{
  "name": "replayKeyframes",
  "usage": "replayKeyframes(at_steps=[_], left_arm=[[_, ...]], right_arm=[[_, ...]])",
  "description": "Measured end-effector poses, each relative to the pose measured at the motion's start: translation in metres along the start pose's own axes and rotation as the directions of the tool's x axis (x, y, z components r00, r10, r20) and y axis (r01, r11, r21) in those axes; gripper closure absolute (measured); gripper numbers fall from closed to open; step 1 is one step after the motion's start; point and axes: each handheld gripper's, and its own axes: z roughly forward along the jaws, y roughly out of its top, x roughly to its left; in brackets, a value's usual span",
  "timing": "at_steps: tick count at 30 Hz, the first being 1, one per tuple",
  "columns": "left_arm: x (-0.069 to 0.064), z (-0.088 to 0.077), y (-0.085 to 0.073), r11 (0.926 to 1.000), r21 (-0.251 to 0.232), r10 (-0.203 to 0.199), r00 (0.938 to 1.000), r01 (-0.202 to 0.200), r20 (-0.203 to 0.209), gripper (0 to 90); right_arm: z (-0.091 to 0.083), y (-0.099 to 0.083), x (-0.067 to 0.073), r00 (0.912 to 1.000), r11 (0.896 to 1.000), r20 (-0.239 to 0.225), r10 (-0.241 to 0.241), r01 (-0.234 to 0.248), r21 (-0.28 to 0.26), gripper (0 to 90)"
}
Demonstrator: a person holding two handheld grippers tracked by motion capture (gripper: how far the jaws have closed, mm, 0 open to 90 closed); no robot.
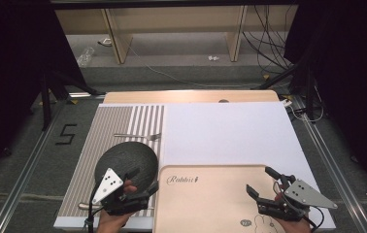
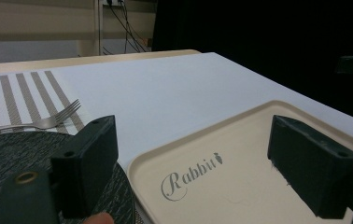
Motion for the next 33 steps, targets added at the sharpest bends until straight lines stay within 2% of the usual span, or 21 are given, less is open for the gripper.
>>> replayKeyframes(at_steps=[10,19,31,32,33], left_arm=[[0.0002,-0.0003,0.0001,0.9998,0.019,-0.012,0.9999,0.012,0.008,16.3],[-0.0007,0.0,0.0006,0.9992,0.039,-0.001,0.9999,0.001,0.013,16.4],[0.0055,-0.0067,0.0065,0.9934,0.115,0.005,0.9999,-0.007,0.013,16.2],[0.0054,-0.0073,0.0069,0.9923,0.123,0.014,0.9998,-0.016,0.015,16.2],[0.0043,-0.0089,0.0084,0.9886,0.142,0.048,0.9988,-0.049,0.01,16.3]], right_arm=[[0.0004,-0.0003,0.0003,1.0,1.0,-0.001,-0.003,0.003,0.003,18.2],[0.0008,-0.0005,0.0004,1.0,1.0,0.002,-0.004,0.004,0.003,18.3],[0.0002,-0.0003,0.0,1.0,1.0,0.006,-0.002,0.002,0.002,18.4],[0.0001,-0.0002,0.0,1.0,1.0,0.007,-0.003,0.003,0.001,18.4],[0.0,-0.0002,-0.0001,1.0,1.0,0.008,-0.003,0.003,0.001,18.5]])
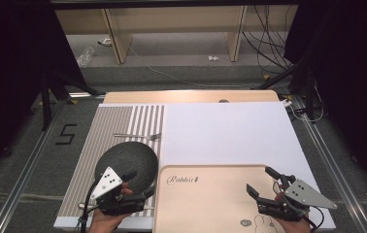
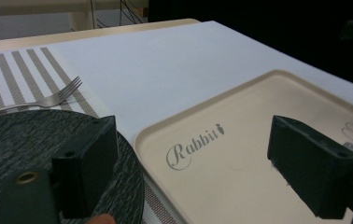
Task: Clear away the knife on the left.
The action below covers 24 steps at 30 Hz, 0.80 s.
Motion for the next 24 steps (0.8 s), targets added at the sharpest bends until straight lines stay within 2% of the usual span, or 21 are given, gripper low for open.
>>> replayKeyframes(at_steps=[4,9,10,14,15,18,20,21,22,23,24], left_arm=[[0.0,-0.003,0.003,0.9995,0.018,0.025,0.9997,-0.025,-0.004,16.5],[0.006,-0.008,0.006,0.9967,0.074,0.034,0.9994,-0.034,-0.003,16.6],[0.008,-0.011,0.008,0.9942,0.096,0.05,0.9987,-0.048,-0.014,16.6],[0.012,-0.016,0.011,0.9893,0.126,0.077,0.9965,-0.073,-0.031,16.6],[0.016,-0.018,0.014,0.9829,0.158,0.105,0.9927,-0.095,-0.059,16.6],[0.02,-0.02,0.015,0.9785,0.187,0.1,0.9935,-0.088,-0.055,16.6],[0.022,-0.021,0.015,0.9667,0.233,0.123,0.9909,-0.106,-0.056,16.6],[0.024,-0.021,0.013,0.951,0.281,0.157,0.9843,-0.129,-0.08,16.6],[0.024,-0.021,0.013,0.951,0.281,0.157,0.9843,-0.129,-0.08,16.6],[0.026,-0.022,0.011,0.9364,0.324,0.169,0.9826,-0.136,-0.077,16.5],[0.027,-0.023,0.01,0.9305,0.338,0.176,0.9814,-0.141,-0.076,16.6]], right_arm=[[0.0,0.0,-0.001,1.0,1.0,0.004,0.007,-0.007,0.001,18.6],[0.0,-0.001,-0.002,0.9999,1.0,0.01,0.007,-0.007,0.001,18.6],[0.0,-0.001,-0.002,0.9999,1.0,0.01,0.007,-0.007,0.002,18.6],[0.001,-0.001,-0.002,0.9999,1.0,0.008,0.011,-0.011,0.001,18.6],[0.001,-0.001,-0.003,0.9999,1.0,0.011,0.012,-0.012,0.007,18.6],[0.002,-0.002,-0.003,0.9998,1.0,0.009,0.018,-0.018,0.007,18.6],[0.001,-0.002,-0.003,0.9998,1.0,0.012,0.018,-0.018,0.006,18.7],[0.001,-0.002,-0.003,0.9998,1.0,0.013,0.016,-0.016,0.008,18.7],[0.001,-0.002,-0.003,0.9998,1.0,0.013,0.016,-0.016,0.008,18.7],[0.002,-0.002,-0.004,0.9998,1.0,0.016,0.014,-0.015,0.012,18.7],[0.002,-0.002,-0.003,0.9997,1.0,0.017,0.015,-0.015,0.011,18.7]])
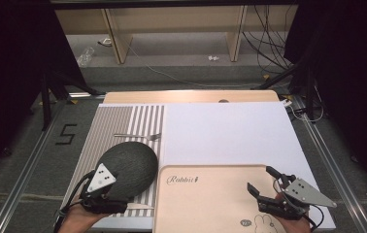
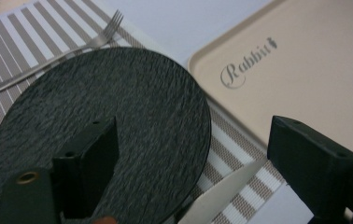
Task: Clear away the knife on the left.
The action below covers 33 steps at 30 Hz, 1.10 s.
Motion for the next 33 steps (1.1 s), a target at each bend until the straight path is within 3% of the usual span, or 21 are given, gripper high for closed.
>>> replayKeyframes(at_steps=[8,10,15,17,18,22,27,30,31,32,33], left_arm=[[0.007,0.002,-0.007,0.996,0.088,0.019,0.9998,-0.019,0.003,16.9],[0.009,0.002,-0.01,0.9897,0.139,0.036,0.9994,-0.036,0.004,16.9],[0.01,0.0,-0.014,0.9812,0.185,0.054,0.9984,-0.056,0.014,18.7],[0.011,0.001,-0.017,0.9705,0.229,0.074,0.9972,-0.075,0.011,18.7],[0.011,0.001,-0.017,0.9705,0.229,0.074,0.9972,-0.075,0.011,19.0],[0.016,0.0,-0.021,0.9582,0.273,0.082,0.9964,-0.085,0.023,21.2],[0.021,0.001,-0.027,0.938,0.335,0.081,0.996,-0.089,0.037,21.9],[0.024,0.004,-0.03,0.922,0.375,0.087,0.9954,-0.096,0.04,23.9],[0.026,0.005,-0.031,0.9099,0.402,0.088,0.9949,-0.1,0.05,24.6],[0.026,0.005,-0.031,0.9099,0.402,0.088,0.9949,-0.1,0.05,24.7],[0.028,0.005,-0.032,0.9001,0.425,0.08,0.9952,-0.097,0.057,25.1]], right_arm=[[0.0,0.0,0.001,1.0,1.0,-0.002,-0.003,0.003,0.005,18.7],[0.0,0.0,0.001,1.0,1.0,-0.003,-0.005,0.005,0.002,18.7],[0.001,0.0,0.002,1.0,1.0,-0.003,-0.008,0.008,0.009,18.7],[0.001,0.0,0.002,0.9999,1.0,-0.005,-0.009,0.009,0.012,18.7],[0.001,0.0,0.002,0.9999,1.0,-0.005,-0.009,0.009,0.012,18.7],[0.002,0.0,0.002,0.9999,1.0,-0.004,-0.011,0.011,0.01,18.8],[0.002,-0.001,0.003,0.9999,1.0,-0.006,-0.015,0.015,0.016,18.9],[0.003,-0.001,0.003,0.9998,1.0,-0.006,-0.017,0.017,0.02,19.0],[0.003,-0.001,0.003,0.9998,1.0,-0.006,-0.018,0.018,0.02,19.0],[0.003,-0.001,0.003,0.9998,1.0,-0.006,-0.017,0.017,0.02,19.0],[0.003,-0.001,0.004,0.9998,1.0,-0.006,-0.017,0.017,0.019,19.1]])
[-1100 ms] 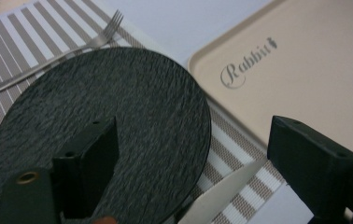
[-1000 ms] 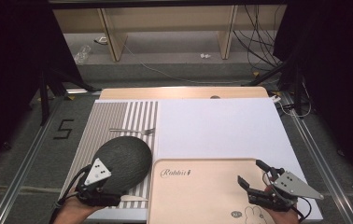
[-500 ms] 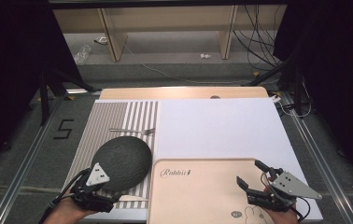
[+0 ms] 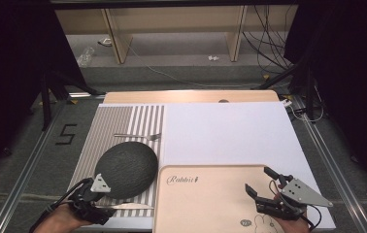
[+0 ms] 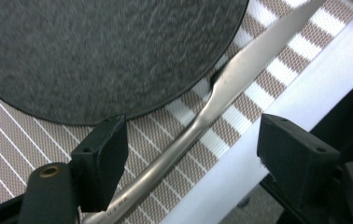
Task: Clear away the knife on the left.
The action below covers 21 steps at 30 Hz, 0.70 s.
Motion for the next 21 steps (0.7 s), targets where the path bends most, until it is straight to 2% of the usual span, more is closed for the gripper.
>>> replayKeyframes(at_steps=[8,12,16,17,18,19,21], left_arm=[[0.007,0.008,-0.003,0.9977,0.068,0.005,0.9999,-0.006,0.012,30.3],[0.01,0.016,-0.001,0.9917,0.122,0.035,0.999,-0.038,0.028,35.0],[0.011,0.021,0.001,0.9882,0.144,0.046,0.9982,-0.051,0.039,38.8],[0.011,0.023,0.003,0.9855,0.155,0.064,0.997,-0.07,0.043,43.6],[0.011,0.023,0.003,0.9855,0.155,0.064,0.997,-0.07,0.043,44.9],[0.011,0.024,0.004,0.9808,0.173,0.084,0.9958,-0.089,0.037,46.5],[0.011,0.024,0.005,0.9786,0.178,0.096,0.9944,-0.102,0.045,47.8]], right_arm=[[0.001,0.0,0.001,1.0,1.0,-0.004,-0.004,0.004,0.004,19.2],[0.001,-0.001,0.001,1.0,1.0,-0.006,-0.005,0.005,0.011,19.4],[0.002,-0.001,0.001,1.0,1.0,-0.006,-0.005,0.005,0.012,19.5],[0.002,-0.001,0.001,1.0,1.0,-0.007,-0.005,0.005,0.013,19.5],[0.002,-0.001,0.001,1.0,1.0,-0.007,-0.005,0.005,0.013,19.5],[0.002,-0.001,0.001,1.0,1.0,-0.008,-0.006,0.006,0.013,19.6],[0.002,-0.001,0.001,0.9999,1.0,-0.008,-0.006,0.006,0.013,19.6]])
